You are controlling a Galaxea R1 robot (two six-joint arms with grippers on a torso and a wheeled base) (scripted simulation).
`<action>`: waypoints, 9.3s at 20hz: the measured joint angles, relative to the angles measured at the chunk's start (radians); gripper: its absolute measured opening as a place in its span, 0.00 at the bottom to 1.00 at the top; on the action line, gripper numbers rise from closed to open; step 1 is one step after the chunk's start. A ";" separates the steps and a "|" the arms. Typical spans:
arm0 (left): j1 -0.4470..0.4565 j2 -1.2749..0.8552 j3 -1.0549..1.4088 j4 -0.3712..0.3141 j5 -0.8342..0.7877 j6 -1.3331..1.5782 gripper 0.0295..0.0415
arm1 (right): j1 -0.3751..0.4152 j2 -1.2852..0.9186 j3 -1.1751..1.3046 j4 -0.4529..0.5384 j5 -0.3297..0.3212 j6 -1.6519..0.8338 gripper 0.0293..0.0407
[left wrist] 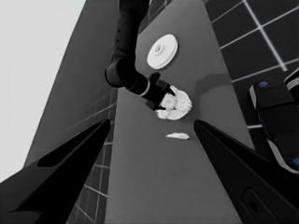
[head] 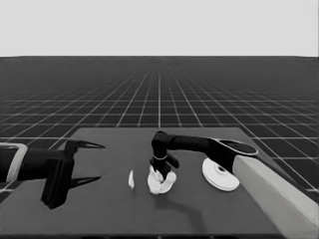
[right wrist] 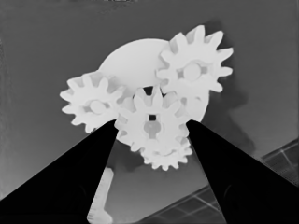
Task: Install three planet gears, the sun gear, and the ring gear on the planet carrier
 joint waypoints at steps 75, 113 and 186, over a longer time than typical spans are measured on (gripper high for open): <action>0.000 0.000 0.000 0.000 0.000 0.000 0.75 | -0.006 -0.682 0.055 0.077 0.161 -1.424 0.49; 0.000 0.000 0.000 0.000 0.000 0.000 0.75 | 0.038 -0.016 0.024 0.026 -0.008 -0.795 0.49; 0.000 0.000 0.000 0.000 0.000 0.000 0.75 | 0.125 -0.028 0.073 0.104 -0.037 -0.704 0.81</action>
